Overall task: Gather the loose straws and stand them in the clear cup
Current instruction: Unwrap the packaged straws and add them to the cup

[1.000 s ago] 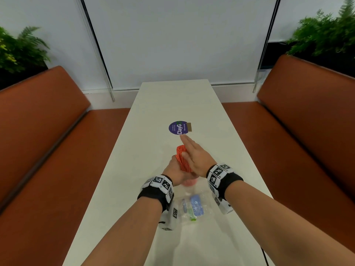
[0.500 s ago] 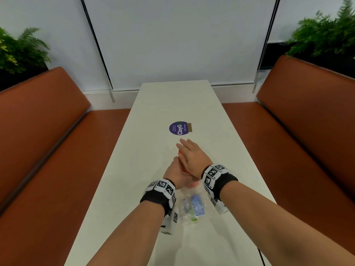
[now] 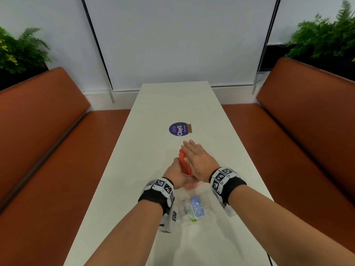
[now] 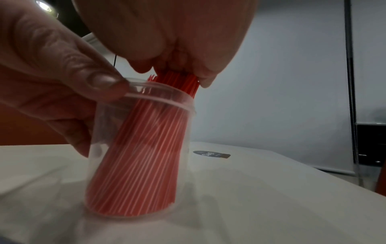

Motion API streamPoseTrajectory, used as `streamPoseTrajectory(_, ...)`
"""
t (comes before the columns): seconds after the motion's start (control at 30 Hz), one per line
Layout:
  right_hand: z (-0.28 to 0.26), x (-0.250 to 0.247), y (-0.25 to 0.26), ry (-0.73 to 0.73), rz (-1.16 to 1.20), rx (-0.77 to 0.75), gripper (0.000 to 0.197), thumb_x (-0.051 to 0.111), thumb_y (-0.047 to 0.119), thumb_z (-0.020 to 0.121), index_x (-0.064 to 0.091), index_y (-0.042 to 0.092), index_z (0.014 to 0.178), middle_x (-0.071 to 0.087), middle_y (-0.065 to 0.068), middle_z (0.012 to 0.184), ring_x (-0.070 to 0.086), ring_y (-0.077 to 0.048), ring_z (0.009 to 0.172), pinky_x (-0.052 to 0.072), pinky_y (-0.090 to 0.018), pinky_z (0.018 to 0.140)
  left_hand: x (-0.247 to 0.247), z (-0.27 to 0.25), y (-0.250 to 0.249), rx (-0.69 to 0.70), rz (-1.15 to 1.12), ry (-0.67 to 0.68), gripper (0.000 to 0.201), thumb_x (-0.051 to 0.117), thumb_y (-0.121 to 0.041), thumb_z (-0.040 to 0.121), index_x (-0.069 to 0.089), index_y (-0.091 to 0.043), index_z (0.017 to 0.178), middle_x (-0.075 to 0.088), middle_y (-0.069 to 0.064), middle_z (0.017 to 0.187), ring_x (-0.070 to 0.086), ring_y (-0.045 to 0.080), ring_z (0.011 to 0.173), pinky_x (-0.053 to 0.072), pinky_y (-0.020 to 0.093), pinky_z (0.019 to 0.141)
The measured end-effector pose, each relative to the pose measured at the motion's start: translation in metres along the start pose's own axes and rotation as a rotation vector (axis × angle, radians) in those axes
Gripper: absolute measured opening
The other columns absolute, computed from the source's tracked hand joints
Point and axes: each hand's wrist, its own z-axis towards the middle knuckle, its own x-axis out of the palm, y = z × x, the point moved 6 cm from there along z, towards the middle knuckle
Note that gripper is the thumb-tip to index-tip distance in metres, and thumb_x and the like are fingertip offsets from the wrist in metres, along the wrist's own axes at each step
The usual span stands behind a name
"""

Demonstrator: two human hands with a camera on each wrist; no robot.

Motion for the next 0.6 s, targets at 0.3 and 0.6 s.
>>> streamPoseTrajectory(0.3, -0.002, -0.002, 0.003, 0.03, -0.052, 0.023, 0.051, 0.028, 0.027, 0.101, 0.021, 0.01, 0.149, 0.02, -0.008, 0.159, 0.013, -0.023, 0.148, 0.008, -0.037, 0.122, 0.0, -0.001, -0.002, -0.008, 0.024, -0.014, 0.085, 0.084, -0.028, 0.07, 0.033, -0.009, 0.136, 0.058, 0.003, 0.12, 0.057, 0.019, 0.105, 0.049, 0.032, 0.093)
streamPoseTrajectory(0.6, -0.011, -0.011, -0.003, 0.067, -0.051, 0.056, 0.058, 0.03, 0.033, 0.101, 0.012, 0.011, 0.151, 0.008, -0.006, 0.162, 0.003, -0.022, 0.15, 0.005, -0.041, 0.123, -0.003, -0.012, -0.008, 0.024, 0.083, -0.065, 0.095, 0.085, -0.043, 0.054, 0.039, -0.014, 0.132, 0.058, 0.0, 0.123, 0.061, 0.019, 0.111, 0.051, 0.032, 0.094)
